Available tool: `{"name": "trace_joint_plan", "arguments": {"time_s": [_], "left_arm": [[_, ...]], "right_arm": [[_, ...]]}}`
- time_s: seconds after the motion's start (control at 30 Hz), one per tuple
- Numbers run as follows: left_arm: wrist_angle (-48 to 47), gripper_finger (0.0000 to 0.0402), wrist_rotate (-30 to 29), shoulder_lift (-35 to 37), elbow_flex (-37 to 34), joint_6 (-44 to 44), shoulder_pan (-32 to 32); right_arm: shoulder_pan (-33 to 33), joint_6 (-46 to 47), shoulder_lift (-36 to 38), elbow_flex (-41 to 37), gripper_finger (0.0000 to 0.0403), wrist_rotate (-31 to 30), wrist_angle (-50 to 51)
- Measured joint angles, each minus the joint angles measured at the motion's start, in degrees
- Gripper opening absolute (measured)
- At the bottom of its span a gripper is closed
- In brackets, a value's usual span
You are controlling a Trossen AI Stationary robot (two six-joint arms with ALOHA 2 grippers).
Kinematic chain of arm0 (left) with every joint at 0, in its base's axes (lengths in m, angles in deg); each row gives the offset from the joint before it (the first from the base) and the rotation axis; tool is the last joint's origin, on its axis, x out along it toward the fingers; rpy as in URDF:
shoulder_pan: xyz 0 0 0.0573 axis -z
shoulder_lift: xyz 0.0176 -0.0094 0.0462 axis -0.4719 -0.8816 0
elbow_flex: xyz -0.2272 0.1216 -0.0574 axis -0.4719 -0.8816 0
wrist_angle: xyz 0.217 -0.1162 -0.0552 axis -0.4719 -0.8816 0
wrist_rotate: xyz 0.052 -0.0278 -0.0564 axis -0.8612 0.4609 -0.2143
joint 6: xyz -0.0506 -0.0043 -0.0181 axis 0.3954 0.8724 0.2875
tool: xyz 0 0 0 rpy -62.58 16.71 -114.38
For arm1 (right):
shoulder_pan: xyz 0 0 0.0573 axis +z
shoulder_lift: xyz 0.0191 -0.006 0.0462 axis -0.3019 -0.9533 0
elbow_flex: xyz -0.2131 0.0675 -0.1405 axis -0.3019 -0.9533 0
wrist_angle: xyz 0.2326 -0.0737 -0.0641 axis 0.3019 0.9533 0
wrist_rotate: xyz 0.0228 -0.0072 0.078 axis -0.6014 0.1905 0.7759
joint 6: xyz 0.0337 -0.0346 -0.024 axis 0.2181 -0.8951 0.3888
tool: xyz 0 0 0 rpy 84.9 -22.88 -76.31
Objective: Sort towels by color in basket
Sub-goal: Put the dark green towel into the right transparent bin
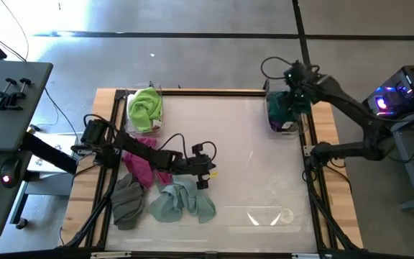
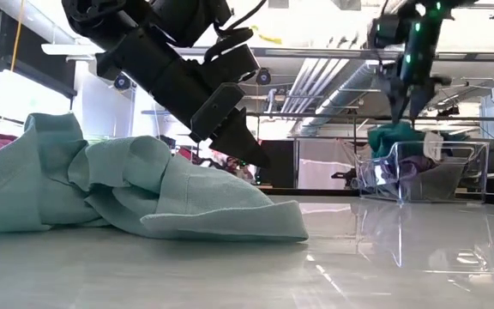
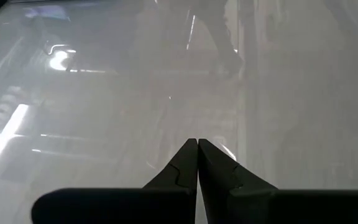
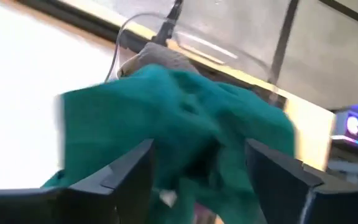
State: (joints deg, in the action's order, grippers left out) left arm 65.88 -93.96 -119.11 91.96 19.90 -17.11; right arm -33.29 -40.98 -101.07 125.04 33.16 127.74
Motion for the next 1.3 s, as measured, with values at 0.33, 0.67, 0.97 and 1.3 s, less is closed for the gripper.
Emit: {"name": "trace_joint_plan", "arguments": {"time_s": [0.33,0.67,0.97,1.3], "left_arm": [[-0.3,0.0001,0.0,0.0,0.0,0.5,0.2],[-0.3,0.0001,-0.1,0.0,-0.1,0.3,0.3],[0.0,0.0001,-0.1,0.0,-0.1,-0.1,0.2],[-0.1,0.0001,-0.1,0.0,-0.1,0.2,0.2]], "right_arm": [[4.4,3.5,-0.1,4.1,0.018,2.3,3.2],[-0.9,1.9,-9.9,-9.5,0.003,5.7,-14.0],[-4.8,-1.2,-23.5,-11.4,0.0007,10.7,-20.3],[-5.1,-7.4,-18.8,-4.1,0.0066,11.9,-12.4]]}}
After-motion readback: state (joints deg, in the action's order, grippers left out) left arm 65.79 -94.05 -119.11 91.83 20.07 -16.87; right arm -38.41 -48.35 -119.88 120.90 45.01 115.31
